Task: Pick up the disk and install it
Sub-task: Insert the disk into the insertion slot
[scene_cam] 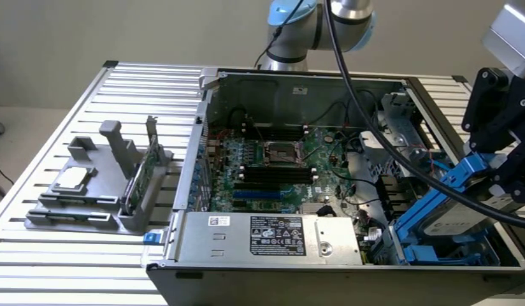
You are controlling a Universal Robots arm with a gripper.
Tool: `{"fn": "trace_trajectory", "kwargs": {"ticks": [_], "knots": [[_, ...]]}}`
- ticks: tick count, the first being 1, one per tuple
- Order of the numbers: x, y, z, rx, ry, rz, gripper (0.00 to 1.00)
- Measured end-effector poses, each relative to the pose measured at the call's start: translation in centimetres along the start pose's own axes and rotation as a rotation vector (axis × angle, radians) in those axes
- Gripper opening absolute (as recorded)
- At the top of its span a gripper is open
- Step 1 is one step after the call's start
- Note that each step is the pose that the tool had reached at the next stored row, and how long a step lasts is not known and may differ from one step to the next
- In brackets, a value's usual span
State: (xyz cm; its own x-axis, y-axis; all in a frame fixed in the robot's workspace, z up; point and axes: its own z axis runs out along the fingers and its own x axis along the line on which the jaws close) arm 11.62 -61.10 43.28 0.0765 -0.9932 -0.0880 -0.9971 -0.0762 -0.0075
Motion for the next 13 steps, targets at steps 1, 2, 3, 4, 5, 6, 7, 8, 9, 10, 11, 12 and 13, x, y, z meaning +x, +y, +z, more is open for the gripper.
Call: {"fn": "trace_trajectory", "kwargs": {"ticks": [1, 2, 3, 4, 5, 6, 7, 8, 9, 10, 11, 12, 13], "knots": [[0.00, 0.02, -0.03, -0.0001, 0.0001, 0.000, 0.33], [-0.02, 0.07, -0.08, -0.0002, 0.0007, 0.000, 0.33], [-0.02, 0.12, -0.09, -0.0002, 0.0009, 0.000, 0.33], [-0.03, 0.20, -0.10, -0.0001, 0.0008, 0.000, 0.33], [-0.04, 0.28, -0.09, -0.0002, 0.0008, -0.001, 0.33], [-0.04, 0.36, -0.09, -0.0003, 0.0008, -0.001, 0.33], [-0.04, 0.43, -0.09, -0.0003, 0.0008, -0.001, 0.33], [-0.05, 0.49, -0.09, -0.0003, 0.0008, -0.001, 0.33], [-0.05, 0.54, -0.09, -0.0003, 0.0009, -0.001, 0.33], [-0.05, 0.58, -0.09, -0.0003, 0.0008, -0.001, 0.33], [-0.06, 0.60, -0.09, -0.0003, 0.0008, -0.001, 0.33], [-0.05, 0.61, -0.09, -0.0004, 0.0008, -0.002, 0.33], [-0.05, 0.61, -0.09, -0.0005, 0.0008, -0.002, 0.33]]}}
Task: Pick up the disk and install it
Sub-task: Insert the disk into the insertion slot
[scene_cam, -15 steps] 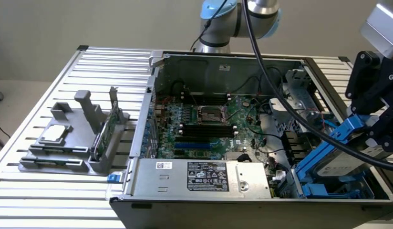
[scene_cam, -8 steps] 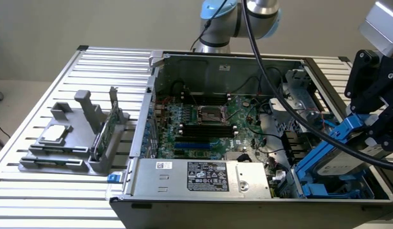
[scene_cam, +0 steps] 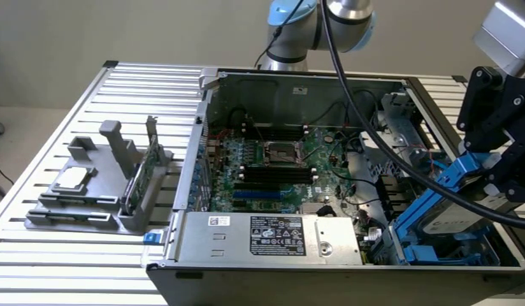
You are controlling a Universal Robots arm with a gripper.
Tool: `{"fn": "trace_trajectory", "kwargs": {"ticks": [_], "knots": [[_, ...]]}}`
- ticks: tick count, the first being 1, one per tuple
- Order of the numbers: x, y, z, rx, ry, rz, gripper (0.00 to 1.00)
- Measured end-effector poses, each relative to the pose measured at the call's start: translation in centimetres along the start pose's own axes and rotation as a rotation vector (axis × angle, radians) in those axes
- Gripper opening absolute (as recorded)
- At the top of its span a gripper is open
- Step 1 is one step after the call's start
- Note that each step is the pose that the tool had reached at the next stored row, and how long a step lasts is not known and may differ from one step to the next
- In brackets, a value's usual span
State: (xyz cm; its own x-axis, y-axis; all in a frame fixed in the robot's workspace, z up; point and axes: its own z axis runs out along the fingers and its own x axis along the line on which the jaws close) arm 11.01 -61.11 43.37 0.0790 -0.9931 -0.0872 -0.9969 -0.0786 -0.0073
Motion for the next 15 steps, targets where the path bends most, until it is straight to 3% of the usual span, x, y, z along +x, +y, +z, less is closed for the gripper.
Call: {"fn": "trace_trajectory", "kwargs": {"ticks": [15], "knots": [[0.44, 0.06, -0.22, -0.0007, 0.0003, -0.007, 0.33]]}}
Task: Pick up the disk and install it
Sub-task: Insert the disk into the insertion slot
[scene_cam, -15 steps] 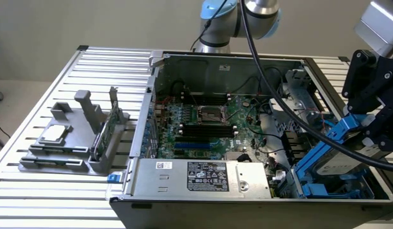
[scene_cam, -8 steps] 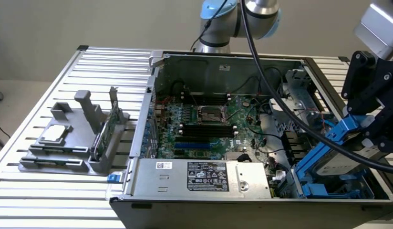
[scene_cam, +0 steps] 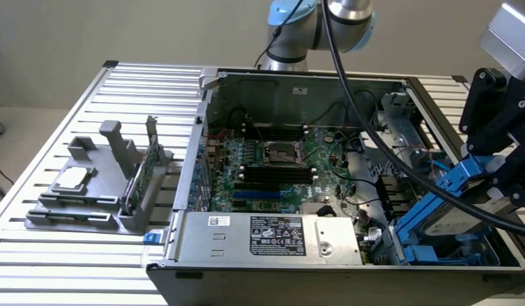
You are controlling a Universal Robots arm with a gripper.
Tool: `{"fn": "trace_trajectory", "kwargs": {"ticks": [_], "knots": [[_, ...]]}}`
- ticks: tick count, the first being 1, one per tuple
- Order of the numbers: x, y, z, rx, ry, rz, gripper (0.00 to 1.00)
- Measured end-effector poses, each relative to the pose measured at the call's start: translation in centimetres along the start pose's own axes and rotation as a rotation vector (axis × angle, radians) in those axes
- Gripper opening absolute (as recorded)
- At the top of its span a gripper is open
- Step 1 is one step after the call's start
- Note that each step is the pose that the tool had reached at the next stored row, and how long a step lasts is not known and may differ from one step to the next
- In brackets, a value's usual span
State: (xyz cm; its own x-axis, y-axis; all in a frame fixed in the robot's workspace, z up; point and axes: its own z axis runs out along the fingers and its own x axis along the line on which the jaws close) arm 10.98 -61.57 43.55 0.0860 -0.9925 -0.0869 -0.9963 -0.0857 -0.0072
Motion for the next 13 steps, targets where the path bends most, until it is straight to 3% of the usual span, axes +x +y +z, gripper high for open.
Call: {"fn": "trace_trajectory", "kwargs": {"ticks": [13], "knots": [[0.21, 0.06, -0.21, -0.0001, 0.0013, 0.000, 0.33]]}}
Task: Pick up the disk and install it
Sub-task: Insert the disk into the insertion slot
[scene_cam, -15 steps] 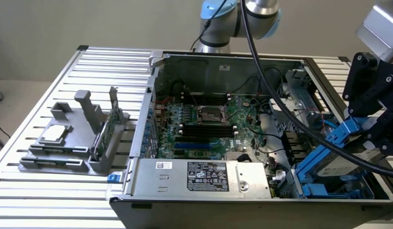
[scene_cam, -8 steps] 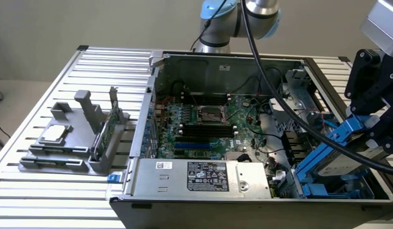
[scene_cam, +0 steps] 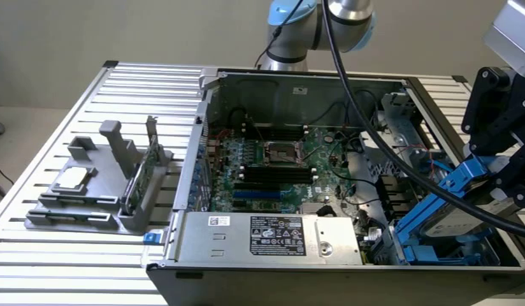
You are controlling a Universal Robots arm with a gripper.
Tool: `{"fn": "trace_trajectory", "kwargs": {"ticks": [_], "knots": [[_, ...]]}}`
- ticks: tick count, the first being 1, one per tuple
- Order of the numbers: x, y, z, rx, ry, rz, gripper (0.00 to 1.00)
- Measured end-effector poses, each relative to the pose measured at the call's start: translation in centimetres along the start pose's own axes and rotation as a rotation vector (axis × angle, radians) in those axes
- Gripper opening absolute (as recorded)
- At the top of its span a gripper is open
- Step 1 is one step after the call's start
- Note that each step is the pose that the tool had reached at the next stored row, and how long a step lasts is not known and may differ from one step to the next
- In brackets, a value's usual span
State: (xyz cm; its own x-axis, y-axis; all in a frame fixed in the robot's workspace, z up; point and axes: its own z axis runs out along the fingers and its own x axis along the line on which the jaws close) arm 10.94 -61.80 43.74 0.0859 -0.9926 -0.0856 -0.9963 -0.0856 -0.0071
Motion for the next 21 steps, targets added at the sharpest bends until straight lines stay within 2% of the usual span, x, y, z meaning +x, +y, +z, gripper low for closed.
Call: {"fn": "trace_trajectory", "kwargs": {"ticks": [21], "knots": [[-0.15, -0.17, 0.25, 0.0031, 0.0003, 0.035, 0.33]]}}
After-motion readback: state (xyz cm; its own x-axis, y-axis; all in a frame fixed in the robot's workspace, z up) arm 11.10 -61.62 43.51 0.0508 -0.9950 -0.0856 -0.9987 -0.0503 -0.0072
